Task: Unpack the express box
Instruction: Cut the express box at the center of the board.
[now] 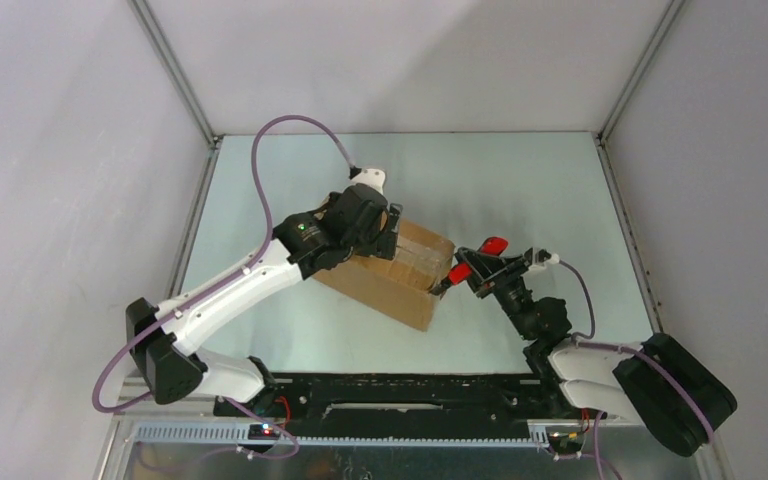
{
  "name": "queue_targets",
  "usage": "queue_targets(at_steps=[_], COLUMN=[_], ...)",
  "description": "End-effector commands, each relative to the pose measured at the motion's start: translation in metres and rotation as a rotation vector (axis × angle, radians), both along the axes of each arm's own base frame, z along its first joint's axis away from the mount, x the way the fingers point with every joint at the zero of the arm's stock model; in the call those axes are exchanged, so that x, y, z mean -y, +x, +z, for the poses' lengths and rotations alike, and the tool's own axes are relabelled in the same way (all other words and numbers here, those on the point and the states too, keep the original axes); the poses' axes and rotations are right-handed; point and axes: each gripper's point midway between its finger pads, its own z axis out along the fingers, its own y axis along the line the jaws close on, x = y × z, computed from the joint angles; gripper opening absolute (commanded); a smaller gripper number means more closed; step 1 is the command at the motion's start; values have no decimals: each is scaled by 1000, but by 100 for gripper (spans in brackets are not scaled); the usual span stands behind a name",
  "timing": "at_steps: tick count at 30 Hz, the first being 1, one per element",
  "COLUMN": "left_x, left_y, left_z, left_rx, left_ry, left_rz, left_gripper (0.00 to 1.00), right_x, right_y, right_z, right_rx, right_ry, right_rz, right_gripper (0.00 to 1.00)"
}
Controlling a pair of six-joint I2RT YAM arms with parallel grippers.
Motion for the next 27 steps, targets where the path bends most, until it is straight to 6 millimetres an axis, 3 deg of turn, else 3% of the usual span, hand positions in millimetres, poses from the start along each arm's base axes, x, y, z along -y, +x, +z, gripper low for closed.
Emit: queue_targets(at_steps=[1, 14, 27], left_x=[7, 7, 9], left_y=[-3, -7, -9], left_z=[-12, -24, -26], left_rx=[-30, -54, -64], left_ry=[5, 14, 9], left_rz=[-14, -25, -33], left_gripper=[90, 84, 82], right_x=[5, 26, 30], right_y=[-5, -10, -7], right_z=[-8, -37, -61], right_rx=[0, -68, -126], right_ry=[-1, -51, -190], right_rz=[-32, -94, -128], right_gripper=[0, 0, 0])
